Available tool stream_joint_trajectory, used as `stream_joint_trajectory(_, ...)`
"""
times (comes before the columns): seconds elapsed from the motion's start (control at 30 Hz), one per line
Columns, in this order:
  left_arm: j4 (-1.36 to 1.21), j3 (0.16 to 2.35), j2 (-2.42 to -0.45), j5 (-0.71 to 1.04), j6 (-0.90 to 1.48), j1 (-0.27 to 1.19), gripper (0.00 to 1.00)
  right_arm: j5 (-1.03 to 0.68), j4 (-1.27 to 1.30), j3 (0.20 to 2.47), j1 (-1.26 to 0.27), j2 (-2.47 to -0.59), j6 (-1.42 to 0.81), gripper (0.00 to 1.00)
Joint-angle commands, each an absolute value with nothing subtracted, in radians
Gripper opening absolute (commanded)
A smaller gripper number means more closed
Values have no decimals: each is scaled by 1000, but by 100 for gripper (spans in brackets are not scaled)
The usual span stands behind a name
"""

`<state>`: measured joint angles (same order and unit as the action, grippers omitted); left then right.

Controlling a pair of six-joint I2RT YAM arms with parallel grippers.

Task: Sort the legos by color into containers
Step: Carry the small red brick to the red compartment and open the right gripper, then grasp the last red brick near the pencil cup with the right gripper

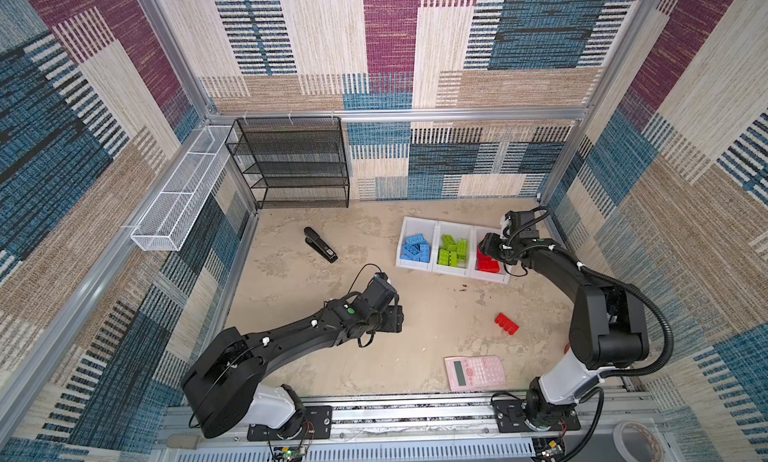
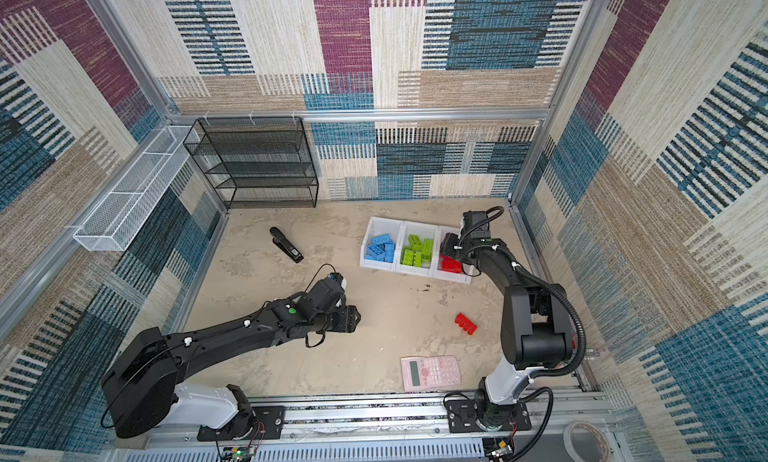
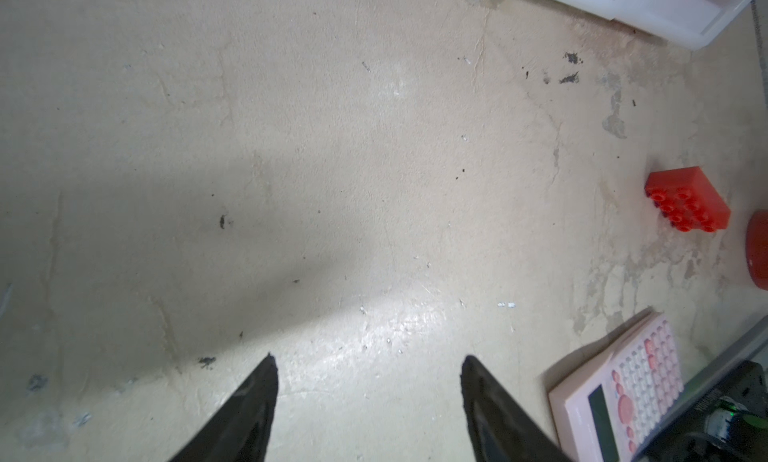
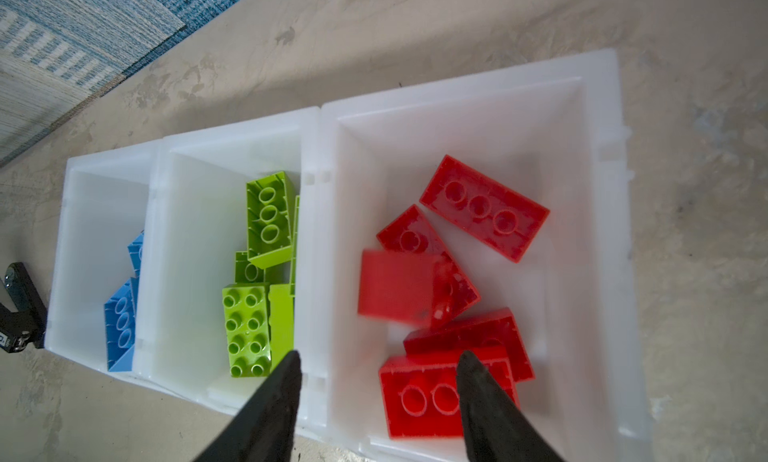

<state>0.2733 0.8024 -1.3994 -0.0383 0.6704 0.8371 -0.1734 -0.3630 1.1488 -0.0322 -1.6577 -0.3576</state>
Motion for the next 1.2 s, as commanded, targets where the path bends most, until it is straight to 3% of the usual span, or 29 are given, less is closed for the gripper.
stream_joint_trajectory(0.0,280,800,-1385,-33,670,837,71,-165,-330,1155,-31,-1636,-347,69)
stream_joint_trajectory(0.37,215,716,-1320,-6,684,840,70,-155,-456,1019,-33,-1415,-328,82)
stream_joint_trajectory(0.83,189,576,-1153,-14,696,849,69,-83,-465,590,-46,-1005,-556,84)
stream_joint_trajectory(1.17,179,522,-1106,-24,700,853,69,0,-398,445,-80,-988,-684,86)
